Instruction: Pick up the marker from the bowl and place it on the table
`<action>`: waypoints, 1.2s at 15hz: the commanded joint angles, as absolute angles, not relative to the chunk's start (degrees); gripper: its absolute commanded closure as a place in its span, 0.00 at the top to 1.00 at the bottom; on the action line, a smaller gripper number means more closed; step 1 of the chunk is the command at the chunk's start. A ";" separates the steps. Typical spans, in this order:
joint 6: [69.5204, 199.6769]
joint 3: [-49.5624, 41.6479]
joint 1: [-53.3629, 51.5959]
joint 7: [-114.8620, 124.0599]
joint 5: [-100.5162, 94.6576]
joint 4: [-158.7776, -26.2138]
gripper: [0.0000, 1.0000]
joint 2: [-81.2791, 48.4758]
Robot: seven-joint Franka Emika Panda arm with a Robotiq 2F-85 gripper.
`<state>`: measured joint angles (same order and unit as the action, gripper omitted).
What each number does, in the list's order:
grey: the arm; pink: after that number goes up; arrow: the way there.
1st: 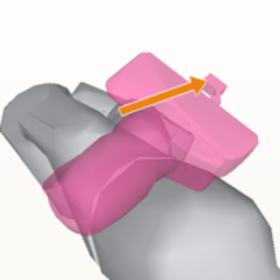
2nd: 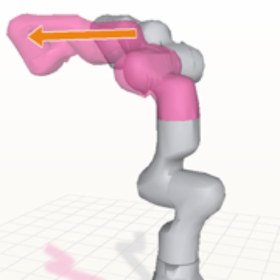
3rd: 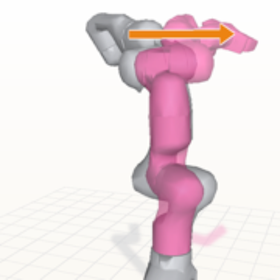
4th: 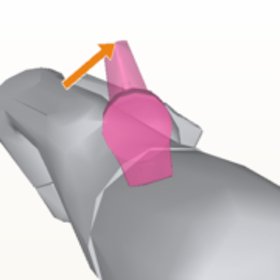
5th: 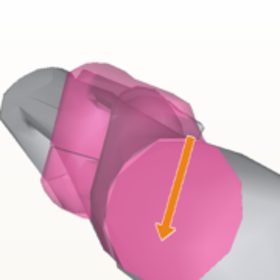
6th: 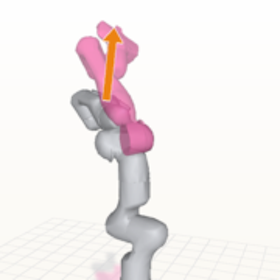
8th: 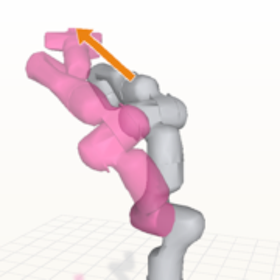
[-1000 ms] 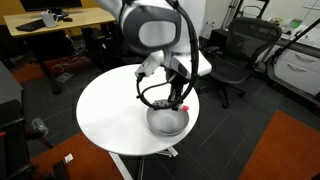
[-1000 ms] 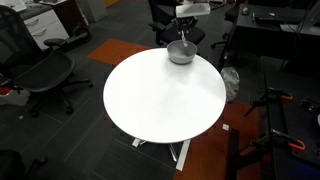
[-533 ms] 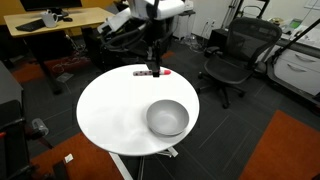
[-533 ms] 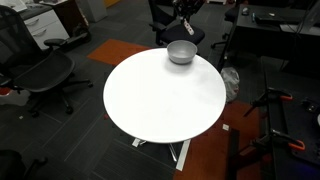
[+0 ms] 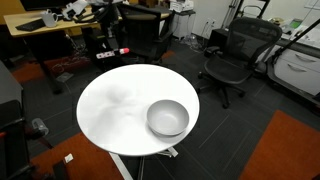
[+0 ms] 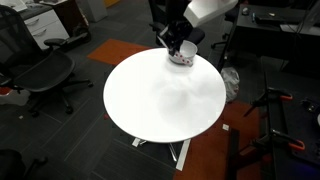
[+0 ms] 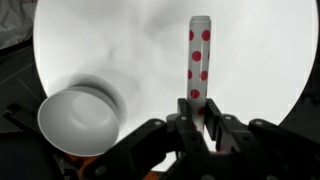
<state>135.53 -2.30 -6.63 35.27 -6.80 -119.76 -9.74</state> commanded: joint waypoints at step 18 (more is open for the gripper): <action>146.56 -4.19 -12.56 37.50 -11.89 -115.53 0.05 -31.39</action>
